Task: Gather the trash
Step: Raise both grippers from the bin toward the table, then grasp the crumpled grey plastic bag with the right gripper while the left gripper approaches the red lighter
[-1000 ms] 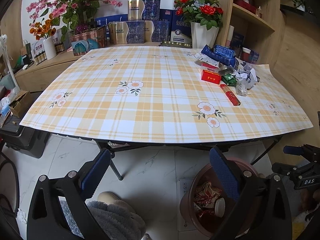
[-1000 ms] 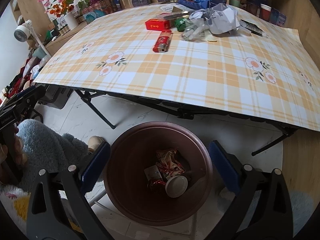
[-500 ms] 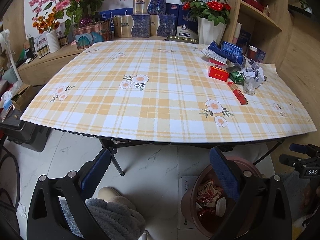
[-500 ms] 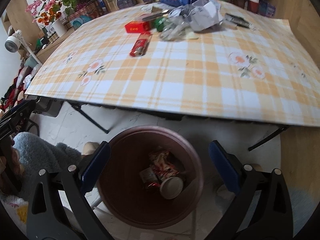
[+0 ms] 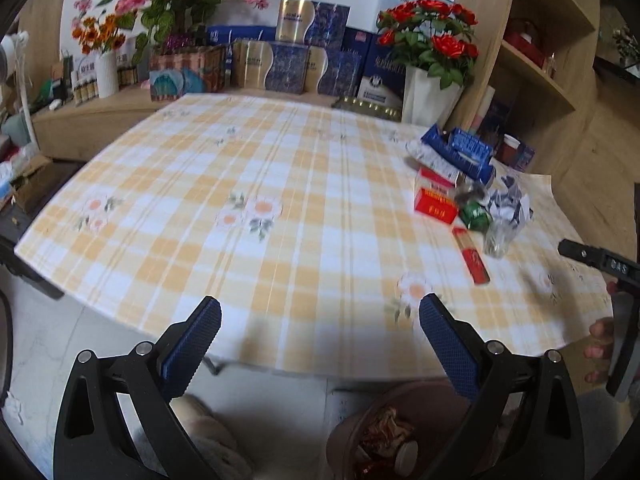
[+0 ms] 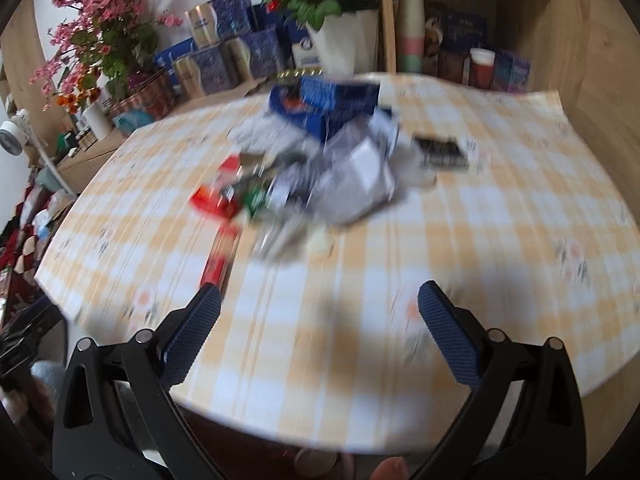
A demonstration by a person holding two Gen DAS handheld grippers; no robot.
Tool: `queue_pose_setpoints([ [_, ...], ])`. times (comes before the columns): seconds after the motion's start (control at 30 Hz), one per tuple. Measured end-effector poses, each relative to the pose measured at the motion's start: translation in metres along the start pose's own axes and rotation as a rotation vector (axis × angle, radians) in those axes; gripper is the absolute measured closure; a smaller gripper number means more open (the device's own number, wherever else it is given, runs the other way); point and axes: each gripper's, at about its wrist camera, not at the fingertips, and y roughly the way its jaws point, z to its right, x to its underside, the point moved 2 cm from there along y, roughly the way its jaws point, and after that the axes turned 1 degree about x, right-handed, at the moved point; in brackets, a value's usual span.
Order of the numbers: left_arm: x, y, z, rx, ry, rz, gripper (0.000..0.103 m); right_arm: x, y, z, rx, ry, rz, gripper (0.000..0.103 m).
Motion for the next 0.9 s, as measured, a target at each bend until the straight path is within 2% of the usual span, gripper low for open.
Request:
queue_pose_setpoints([
  [0.13, -0.022, 0.003, 0.011, 0.003, 0.039, 0.052, 0.006, -0.03, 0.025, 0.006, 0.027, 0.006, 0.008, 0.006],
  [0.27, -0.037, 0.007, 0.017, 0.011, 0.039, 0.082, 0.006, -0.05, 0.054, 0.017, 0.029, 0.074, -0.028, 0.006],
  [0.33, -0.042, 0.008, 0.02, -0.009, 0.045, 0.091, 0.006, -0.056, 0.066, 0.02, 0.055, 0.117, -0.036, 0.006],
  [0.4, -0.046, 0.011, 0.022, -0.019, 0.049, 0.087, 0.006, -0.062, 0.08, 0.022, 0.042, 0.164, -0.049, 0.006],
  [0.53, -0.05, 0.018, 0.025, -0.024, 0.054, 0.072, 0.006, -0.068, 0.104, 0.027, 0.108, 0.228, -0.087, 0.006],
  [0.67, -0.051, 0.023, 0.033, -0.012, 0.093, 0.059, 0.006, -0.066, 0.119, 0.04, 0.133, 0.314, -0.136, 0.006],
  [0.73, -0.051, 0.026, 0.037, 0.004, 0.098, 0.046, 0.006, -0.06, 0.124, 0.047, 0.099, 0.37, -0.167, 0.006],
  [0.8, -0.051, 0.03, 0.04, 0.014, 0.097, 0.032, 0.006, -0.055, 0.122, 0.049, 0.047, 0.398, -0.176, 0.015],
  [0.87, -0.051, 0.036, 0.043, 0.043, 0.087, -0.002, 0.006, -0.054, 0.112, 0.046, 0.019, 0.371, -0.159, 0.032],
  [0.9, -0.051, 0.038, 0.045, 0.05, 0.085, -0.014, 0.006, -0.055, 0.108, 0.044, 0.024, 0.359, -0.15, 0.033],
])
